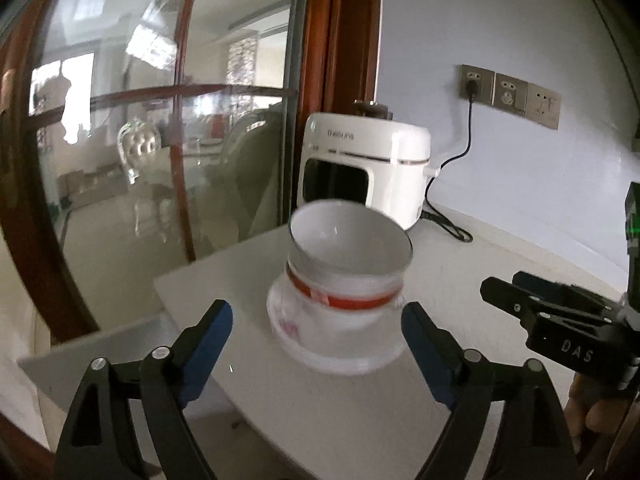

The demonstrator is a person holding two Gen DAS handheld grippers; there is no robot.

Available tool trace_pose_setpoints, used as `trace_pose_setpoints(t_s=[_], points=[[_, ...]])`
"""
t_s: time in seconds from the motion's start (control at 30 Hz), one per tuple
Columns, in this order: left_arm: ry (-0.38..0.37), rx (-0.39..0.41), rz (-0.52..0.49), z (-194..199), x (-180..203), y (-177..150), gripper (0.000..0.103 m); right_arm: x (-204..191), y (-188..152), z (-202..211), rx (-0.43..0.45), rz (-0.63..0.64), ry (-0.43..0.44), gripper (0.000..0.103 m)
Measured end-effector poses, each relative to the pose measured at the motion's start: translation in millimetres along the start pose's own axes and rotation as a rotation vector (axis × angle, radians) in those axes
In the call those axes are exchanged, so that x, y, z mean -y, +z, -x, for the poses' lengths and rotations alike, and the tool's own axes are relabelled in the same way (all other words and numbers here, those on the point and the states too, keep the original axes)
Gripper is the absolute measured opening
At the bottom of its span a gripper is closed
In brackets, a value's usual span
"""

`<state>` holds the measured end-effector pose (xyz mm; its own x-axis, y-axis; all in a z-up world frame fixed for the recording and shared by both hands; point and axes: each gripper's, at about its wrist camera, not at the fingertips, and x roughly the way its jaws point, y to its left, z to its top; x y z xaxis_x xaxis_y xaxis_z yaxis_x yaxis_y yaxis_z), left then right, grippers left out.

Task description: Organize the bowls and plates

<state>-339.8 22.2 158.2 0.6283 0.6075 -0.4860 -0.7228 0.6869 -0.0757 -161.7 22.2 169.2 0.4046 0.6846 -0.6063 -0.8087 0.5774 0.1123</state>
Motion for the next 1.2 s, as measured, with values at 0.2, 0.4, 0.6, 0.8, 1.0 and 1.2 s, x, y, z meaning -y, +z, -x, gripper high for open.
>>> trace_pose_setpoints(t_s=[0.2,0.4,0.6,0.8,1.0,1.2], points=[[0.108,0.033,-0.052,2,27,-32,0.103,13,-21,2,0.023,0.043,0.009,0.069],[0.126,-0.016,-0.079,-2,43,-50,0.103,26,-37,3,0.067,-0.013,0.036,0.072],[0.195,-0.044,-0.096,-5,57,-66,0.103,31,-41,13,0.099,-0.023,0.036,0.076],[0.187,-0.068,-0.076,-5,59,-71,0.103,26,-43,22,0.108,-0.019,0.062,0.078],[0.198,-0.059,-0.085,-8,62,-73,0.103,24,-46,13,0.068,-0.004,0.067,0.079],[0.208,-0.078,-0.077,-21,59,-73,0.103,24,-48,7,0.033,-0.005,0.080,0.080]])
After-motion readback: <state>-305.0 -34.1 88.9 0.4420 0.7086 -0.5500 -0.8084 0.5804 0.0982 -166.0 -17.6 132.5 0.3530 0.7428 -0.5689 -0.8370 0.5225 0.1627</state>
